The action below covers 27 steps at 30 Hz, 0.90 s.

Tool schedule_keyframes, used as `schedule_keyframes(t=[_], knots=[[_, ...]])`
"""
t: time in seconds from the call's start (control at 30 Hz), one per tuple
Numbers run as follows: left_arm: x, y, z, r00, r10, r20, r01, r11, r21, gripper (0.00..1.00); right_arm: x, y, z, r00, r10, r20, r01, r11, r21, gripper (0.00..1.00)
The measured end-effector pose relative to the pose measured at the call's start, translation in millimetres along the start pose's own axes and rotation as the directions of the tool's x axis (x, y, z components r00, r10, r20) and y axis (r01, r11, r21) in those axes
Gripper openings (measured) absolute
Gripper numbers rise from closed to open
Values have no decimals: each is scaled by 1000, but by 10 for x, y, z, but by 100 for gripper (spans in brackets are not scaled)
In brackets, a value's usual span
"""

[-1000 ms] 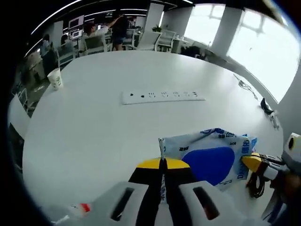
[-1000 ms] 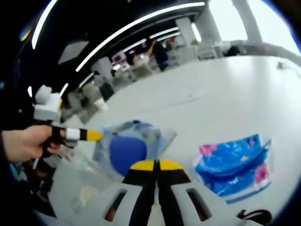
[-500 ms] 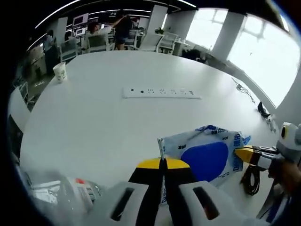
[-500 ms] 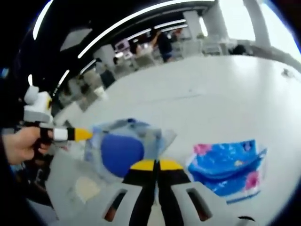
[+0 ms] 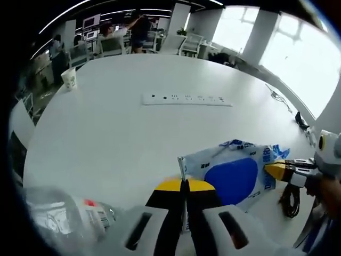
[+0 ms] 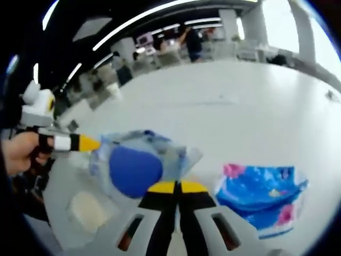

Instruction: Arrange the tabletop items into an orderly group along one side of the table until the central work area is clear of visible clutter.

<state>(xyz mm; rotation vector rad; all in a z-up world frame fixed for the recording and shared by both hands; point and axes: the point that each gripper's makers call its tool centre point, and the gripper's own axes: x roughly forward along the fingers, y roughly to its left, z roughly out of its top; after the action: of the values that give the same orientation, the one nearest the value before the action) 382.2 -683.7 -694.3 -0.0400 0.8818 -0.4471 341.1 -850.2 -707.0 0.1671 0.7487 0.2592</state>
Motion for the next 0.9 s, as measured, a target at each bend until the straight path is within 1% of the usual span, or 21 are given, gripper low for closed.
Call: schedule_keyframes(t=[0.13, 0.23, 0.37, 0.53, 0.73, 0.9], knots=[[30, 15, -36, 1000, 6, -8, -6, 1000, 1, 0, 35, -16, -39, 1000, -5, -24, 5, 1000, -5, 0], [53, 15, -47, 1000, 10, -13, -9, 1000, 6, 0, 53, -25, -60, 999, -15, -40, 13, 999, -43, 0], [109, 21, -45, 1000, 18, -20, -17, 1000, 17, 0, 80, -38, -74, 998, -28, -51, 25, 998, -64, 0], [138, 33, -63, 999, 24, -26, -23, 999, 23, 0, 126, -57, -92, 997, -37, -67, 28, 992, -123, 0], [181, 50, -101, 999, 30, -35, -29, 999, 31, 0, 150, -85, -107, 996, -48, -78, 37, 989, -142, 0], [204, 57, -123, 999, 34, -36, -33, 999, 30, 0, 157, -96, -127, 995, -54, -86, 41, 989, -140, 0]])
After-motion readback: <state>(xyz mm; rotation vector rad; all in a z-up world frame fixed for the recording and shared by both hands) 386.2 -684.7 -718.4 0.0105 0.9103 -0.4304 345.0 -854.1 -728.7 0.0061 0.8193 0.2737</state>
